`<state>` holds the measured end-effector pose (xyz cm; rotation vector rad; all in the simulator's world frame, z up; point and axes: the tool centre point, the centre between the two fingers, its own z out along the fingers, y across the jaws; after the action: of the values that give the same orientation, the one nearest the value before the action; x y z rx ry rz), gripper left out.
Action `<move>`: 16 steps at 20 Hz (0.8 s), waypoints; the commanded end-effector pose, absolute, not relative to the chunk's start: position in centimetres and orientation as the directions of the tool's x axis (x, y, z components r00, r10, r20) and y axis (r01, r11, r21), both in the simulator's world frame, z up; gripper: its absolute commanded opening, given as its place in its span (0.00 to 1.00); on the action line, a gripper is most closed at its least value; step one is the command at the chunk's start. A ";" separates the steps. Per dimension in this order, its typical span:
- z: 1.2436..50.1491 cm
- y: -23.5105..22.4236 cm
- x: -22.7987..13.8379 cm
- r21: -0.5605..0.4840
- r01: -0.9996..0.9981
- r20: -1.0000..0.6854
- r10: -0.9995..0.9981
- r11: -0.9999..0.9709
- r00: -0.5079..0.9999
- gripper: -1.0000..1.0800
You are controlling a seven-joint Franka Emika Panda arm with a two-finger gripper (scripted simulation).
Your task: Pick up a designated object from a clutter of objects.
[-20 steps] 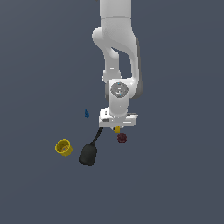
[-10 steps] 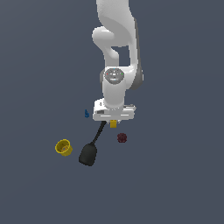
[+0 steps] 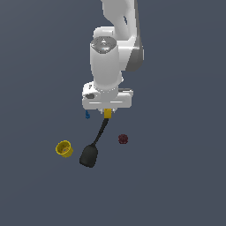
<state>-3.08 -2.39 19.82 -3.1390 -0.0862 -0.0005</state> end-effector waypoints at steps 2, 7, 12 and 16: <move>23.4 -3.5 -3.0 -0.002 0.055 0.000 0.055 -0.998 0.998 0.00; 28.3 -5.1 -2.7 -0.002 0.055 0.000 0.055 -0.998 0.998 0.00; 32.1 -6.4 -2.4 -0.001 0.055 0.000 0.055 -0.998 0.998 0.00; 34.2 -7.1 -2.2 -0.001 0.055 0.000 0.055 -0.999 0.999 0.00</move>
<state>-2.24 -6.83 33.43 -3.1396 -0.0851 -0.0015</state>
